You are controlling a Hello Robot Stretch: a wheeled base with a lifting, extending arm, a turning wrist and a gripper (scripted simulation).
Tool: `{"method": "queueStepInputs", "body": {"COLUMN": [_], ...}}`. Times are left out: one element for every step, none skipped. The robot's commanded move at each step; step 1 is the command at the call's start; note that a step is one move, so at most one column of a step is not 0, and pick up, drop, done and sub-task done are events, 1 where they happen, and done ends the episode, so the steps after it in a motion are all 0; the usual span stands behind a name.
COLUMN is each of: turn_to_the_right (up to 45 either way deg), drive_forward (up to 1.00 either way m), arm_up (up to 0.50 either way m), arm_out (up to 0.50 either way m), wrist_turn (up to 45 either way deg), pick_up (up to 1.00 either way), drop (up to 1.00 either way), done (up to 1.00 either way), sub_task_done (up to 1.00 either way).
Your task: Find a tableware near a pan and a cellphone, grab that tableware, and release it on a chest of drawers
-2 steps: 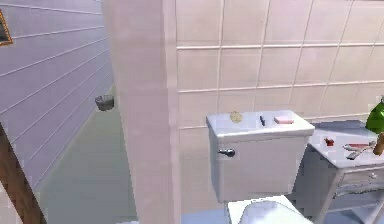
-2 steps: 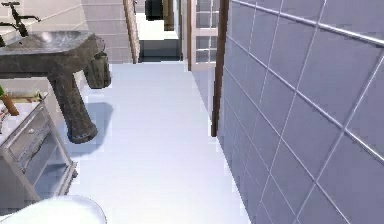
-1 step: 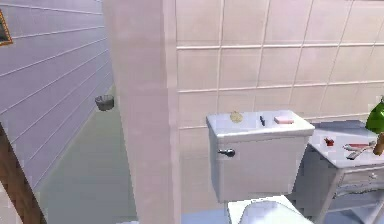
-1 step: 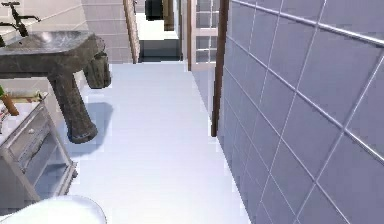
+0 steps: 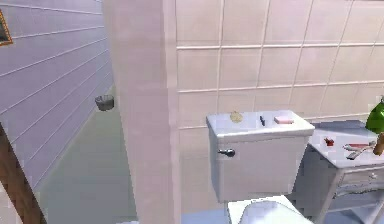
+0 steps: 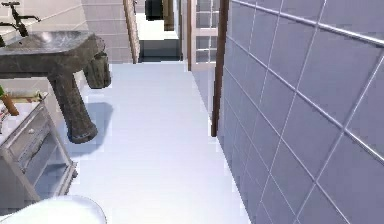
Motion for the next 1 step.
{"method": "queueStepInputs", "body": {"turn_to_the_right": [3.0], "drive_forward": [0.00], "arm_up": [0.00], "arm_out": [0.00], "wrist_turn": [0.0], "pick_up": [0.00], "drop": [0.00], "done": [0.00], "sub_task_done": [0.00]}}
